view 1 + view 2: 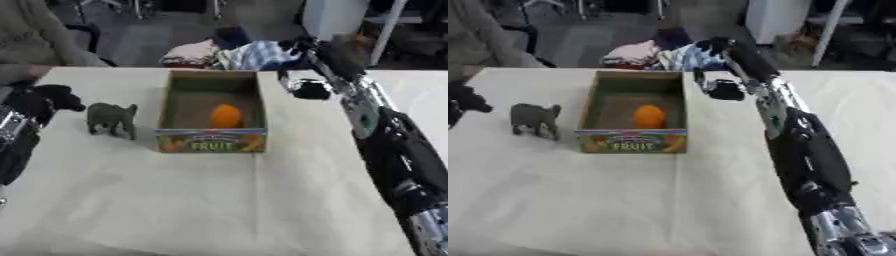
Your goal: Pick up objects on the table and place them in the box.
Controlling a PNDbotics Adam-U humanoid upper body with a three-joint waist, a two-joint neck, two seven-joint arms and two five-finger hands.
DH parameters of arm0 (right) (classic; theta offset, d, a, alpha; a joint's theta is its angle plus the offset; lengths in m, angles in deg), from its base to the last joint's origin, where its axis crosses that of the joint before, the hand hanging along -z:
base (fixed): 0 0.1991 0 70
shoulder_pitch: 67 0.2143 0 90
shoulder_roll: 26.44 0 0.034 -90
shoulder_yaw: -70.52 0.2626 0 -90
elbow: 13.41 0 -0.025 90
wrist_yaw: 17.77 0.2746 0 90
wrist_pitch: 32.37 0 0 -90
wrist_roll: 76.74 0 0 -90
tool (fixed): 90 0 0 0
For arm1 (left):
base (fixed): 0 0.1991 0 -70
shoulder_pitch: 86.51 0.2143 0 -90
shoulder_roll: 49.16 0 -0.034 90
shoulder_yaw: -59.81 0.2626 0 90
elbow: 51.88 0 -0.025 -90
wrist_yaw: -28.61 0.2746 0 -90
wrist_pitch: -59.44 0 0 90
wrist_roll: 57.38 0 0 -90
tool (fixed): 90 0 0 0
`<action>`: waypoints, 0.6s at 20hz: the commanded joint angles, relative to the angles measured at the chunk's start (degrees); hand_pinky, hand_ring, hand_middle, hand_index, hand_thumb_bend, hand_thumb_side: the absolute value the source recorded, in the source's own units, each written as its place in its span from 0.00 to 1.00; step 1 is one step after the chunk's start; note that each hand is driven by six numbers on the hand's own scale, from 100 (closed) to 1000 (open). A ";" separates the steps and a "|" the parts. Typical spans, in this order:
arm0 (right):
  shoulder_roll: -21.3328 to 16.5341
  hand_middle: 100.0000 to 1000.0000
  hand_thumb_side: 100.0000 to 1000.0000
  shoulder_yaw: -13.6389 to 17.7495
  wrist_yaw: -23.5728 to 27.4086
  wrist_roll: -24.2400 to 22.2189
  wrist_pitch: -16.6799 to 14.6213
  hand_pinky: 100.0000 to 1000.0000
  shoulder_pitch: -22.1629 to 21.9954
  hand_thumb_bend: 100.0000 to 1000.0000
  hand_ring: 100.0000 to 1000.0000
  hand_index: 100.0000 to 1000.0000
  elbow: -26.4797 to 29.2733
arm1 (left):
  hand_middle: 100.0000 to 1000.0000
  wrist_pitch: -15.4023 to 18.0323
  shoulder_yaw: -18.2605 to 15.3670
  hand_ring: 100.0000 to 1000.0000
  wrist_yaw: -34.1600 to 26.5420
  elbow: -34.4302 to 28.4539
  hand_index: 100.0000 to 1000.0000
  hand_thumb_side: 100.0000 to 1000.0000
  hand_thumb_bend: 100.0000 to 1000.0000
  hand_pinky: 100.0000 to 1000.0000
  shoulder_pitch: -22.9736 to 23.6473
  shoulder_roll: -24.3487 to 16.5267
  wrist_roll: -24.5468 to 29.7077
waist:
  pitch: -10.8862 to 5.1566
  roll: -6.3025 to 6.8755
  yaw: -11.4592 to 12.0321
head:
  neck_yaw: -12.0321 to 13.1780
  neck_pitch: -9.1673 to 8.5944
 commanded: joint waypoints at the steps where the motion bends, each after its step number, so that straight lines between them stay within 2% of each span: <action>1: -4.31 0.67 0.55 -0.25 3.36 2.86 -2.77 0.58 -2.04 0.00 0.66 0.85 5.90 | 0.63 2.03 -1.35 0.69 0.38 -0.45 0.77 0.77 0.01 1.00 -1.88 -6.03 -1.79 | -0.36 0.19 -0.43 | 0.63 0.28; 3: -5.50 0.67 0.55 -0.70 5.23 4.73 -3.40 0.58 -4.74 0.00 0.65 0.85 8.13 | 0.64 3.10 -1.78 0.70 1.06 0.69 0.77 0.77 0.00 1.00 -2.84 -8.35 -2.77 | -0.29 0.20 -0.89 | 0.93 0.28; 4: -6.10 0.66 0.58 -0.75 6.17 5.68 -3.37 0.57 -5.98 0.00 0.65 0.85 9.07 | 0.64 3.66 -2.06 0.70 1.76 1.52 0.77 0.80 0.00 1.00 -3.36 -9.68 -3.23 | -0.25 0.18 -1.17 | 1.12 0.28; 5: -6.58 0.65 0.56 -0.84 7.17 6.67 -3.22 0.57 -7.18 0.00 0.64 0.84 9.94 | 0.64 4.26 -2.34 0.70 2.62 2.45 0.77 0.75 0.00 1.00 -4.08 -11.18 -3.65 | -0.21 0.20 -1.44 | 1.31 0.28; 6: -6.93 0.65 0.56 -1.08 8.07 7.58 -3.09 0.57 -8.12 0.00 0.64 0.84 10.69 | 0.64 4.82 -2.46 0.70 3.46 3.54 0.77 0.75 0.00 1.00 -4.73 -12.60 -4.05 | -0.17 0.19 -1.68 | 1.50 0.28; 7: -7.23 0.65 0.60 -1.36 8.98 8.48 -2.93 0.56 -8.90 0.00 0.64 0.84 11.35 | 0.65 5.41 -2.39 0.70 4.34 4.69 0.78 0.75 0.00 1.00 -5.39 -14.02 -4.41 | -0.13 0.20 -1.97 | 1.70 0.28; 8: -7.55 0.65 0.56 -1.55 9.91 9.36 -2.74 0.56 -9.72 0.00 0.64 0.84 12.15 | 0.65 5.96 -2.29 0.70 5.26 6.04 0.78 0.74 0.00 1.00 -6.27 -15.51 -4.53 | -0.10 0.22 -2.29 | 1.90 0.28; 10: -8.11 0.64 0.56 -1.80 11.82 10.44 -2.06 0.56 -10.99 0.00 0.63 0.84 13.90 | 0.66 6.87 -1.81 0.71 7.16 9.02 0.79 0.68 0.00 0.97 -8.20 -18.60 -4.24 | 0.03 0.22 -2.98 | 2.23 0.28; 11: -8.33 0.64 0.56 -1.85 12.74 10.64 -1.60 0.55 -11.45 0.00 0.63 0.84 14.80 | 0.67 7.28 -1.52 0.71 8.08 10.50 0.79 0.60 0.00 0.94 -9.25 -20.09 -3.96 | 0.14 0.21 -3.36 | 2.34 0.28; 12: -8.52 0.64 0.56 -1.90 13.70 10.63 -1.08 0.55 -11.84 0.00 0.63 0.84 15.80 | 0.67 7.71 -1.20 0.71 9.04 12.04 0.79 0.59 0.00 0.93 -10.39 -21.64 -3.57 | 0.24 0.17 -3.72 | 2.46 0.28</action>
